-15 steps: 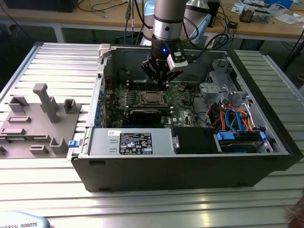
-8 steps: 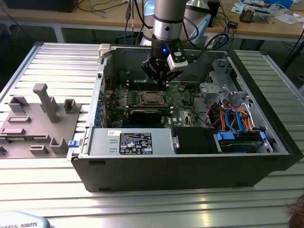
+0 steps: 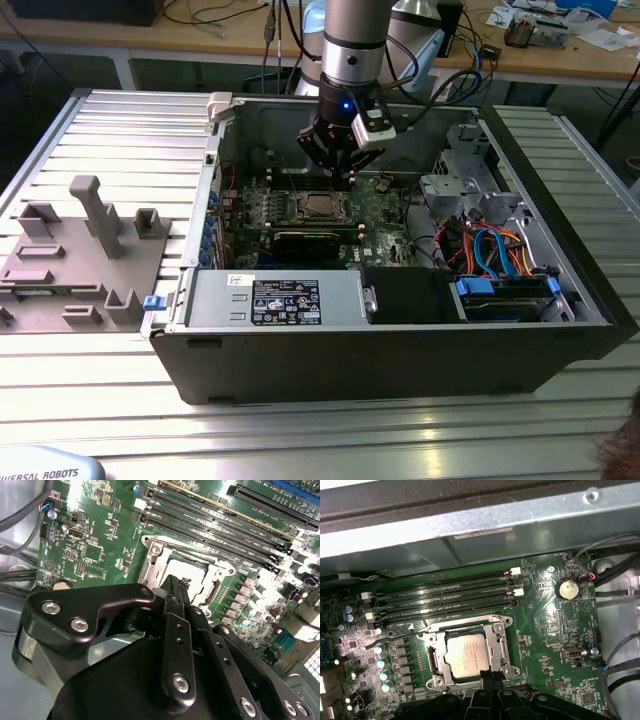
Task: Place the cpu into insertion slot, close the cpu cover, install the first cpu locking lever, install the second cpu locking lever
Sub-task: 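Install the first cpu locking lever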
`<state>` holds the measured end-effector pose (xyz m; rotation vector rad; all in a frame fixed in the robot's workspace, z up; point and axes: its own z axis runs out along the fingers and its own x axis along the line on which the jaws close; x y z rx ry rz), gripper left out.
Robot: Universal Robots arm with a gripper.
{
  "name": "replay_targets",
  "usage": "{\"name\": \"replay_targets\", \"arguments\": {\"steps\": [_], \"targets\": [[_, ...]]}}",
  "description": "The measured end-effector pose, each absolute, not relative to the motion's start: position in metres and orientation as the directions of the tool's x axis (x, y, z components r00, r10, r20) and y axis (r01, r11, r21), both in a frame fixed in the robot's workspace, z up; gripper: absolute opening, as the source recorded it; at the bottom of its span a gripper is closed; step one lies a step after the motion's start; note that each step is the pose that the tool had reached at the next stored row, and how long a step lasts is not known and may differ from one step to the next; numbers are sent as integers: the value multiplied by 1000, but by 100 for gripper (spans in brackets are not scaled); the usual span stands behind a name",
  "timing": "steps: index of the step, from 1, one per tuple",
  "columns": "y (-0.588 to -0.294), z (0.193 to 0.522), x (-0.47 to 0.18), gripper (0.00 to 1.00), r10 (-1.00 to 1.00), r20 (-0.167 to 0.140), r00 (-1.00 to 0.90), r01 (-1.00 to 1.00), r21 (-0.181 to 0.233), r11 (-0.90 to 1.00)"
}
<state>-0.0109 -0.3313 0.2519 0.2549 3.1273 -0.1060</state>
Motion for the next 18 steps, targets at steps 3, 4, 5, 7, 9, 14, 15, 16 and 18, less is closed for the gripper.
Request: {"name": "replay_targets", "arguments": {"steps": [3,4,5,7,9,14,15,16,18], "targets": [[-331,252,-11,11,160,-8,-987,160,-67,985],[-331,252,-11,11,159,-8,-987,159,-67,985],[-331,252,-11,11,158,-8,-987,158,-67,985],[-331,252,-11,11,157,-8,-988,157,-67,985],[-331,252,-11,11,155,-8,-988,156,-67,986],[-331,252,-11,11,152,-8,-988,152,-67,986],[-331,252,-11,11,151,-8,-989,151,-67,986],[-331,252,-11,11,150,-8,-989,150,-67,986],[-331,252,-11,11,147,-8,-989,148,-67,987]]}}
